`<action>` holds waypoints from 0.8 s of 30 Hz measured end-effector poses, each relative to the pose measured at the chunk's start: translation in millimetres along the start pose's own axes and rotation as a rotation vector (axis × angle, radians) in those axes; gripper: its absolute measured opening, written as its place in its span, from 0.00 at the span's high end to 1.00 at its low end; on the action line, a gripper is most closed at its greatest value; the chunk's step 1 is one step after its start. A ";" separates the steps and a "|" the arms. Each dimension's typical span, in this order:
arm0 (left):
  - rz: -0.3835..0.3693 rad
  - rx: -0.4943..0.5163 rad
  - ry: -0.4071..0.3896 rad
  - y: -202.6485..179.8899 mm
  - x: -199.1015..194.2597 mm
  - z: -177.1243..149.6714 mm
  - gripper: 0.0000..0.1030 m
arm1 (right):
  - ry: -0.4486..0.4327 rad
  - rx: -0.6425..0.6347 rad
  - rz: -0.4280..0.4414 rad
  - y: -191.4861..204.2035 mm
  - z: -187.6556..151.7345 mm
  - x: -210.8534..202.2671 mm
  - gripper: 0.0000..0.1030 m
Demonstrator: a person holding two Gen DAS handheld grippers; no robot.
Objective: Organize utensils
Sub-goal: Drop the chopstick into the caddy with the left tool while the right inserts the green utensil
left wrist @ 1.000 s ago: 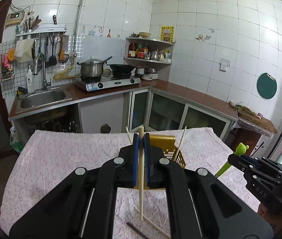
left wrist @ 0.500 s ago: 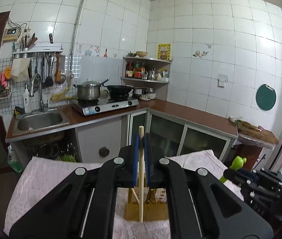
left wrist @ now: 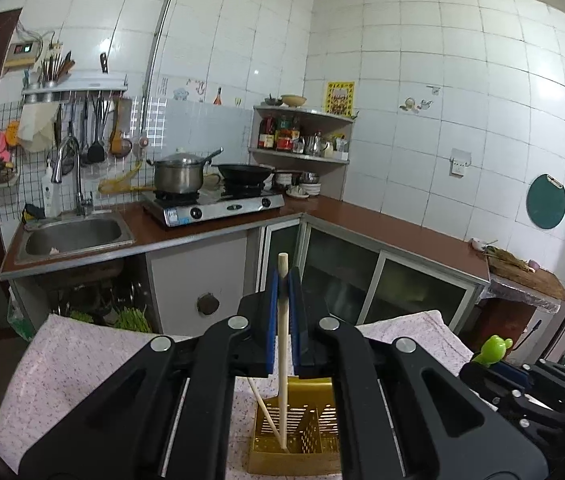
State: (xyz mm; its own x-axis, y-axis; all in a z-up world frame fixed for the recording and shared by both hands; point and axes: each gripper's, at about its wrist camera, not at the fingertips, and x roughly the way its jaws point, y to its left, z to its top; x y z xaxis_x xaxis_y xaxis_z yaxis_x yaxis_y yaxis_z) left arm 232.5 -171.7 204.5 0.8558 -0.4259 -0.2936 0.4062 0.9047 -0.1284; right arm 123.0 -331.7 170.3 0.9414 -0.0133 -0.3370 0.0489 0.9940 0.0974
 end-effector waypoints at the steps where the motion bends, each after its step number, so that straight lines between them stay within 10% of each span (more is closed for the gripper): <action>1: 0.000 -0.005 0.000 2.5 3.8 -1.7 0.96 | 0.002 0.000 0.002 -0.4 0.9 3.0 0.85; 24: 0.078 -0.068 0.129 46.1 37.0 -35.5 0.73 | 0.152 0.060 -0.030 -24.1 -10.1 73.9 0.82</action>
State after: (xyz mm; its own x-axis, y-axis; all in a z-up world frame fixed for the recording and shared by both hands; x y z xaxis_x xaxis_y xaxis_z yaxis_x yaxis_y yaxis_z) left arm 271.5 -145.4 154.1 0.8337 -0.3538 -0.4240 0.3138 0.9353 -0.1634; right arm 188.0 -355.6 133.6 0.8780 -0.0216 -0.4782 0.1002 0.9851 0.1395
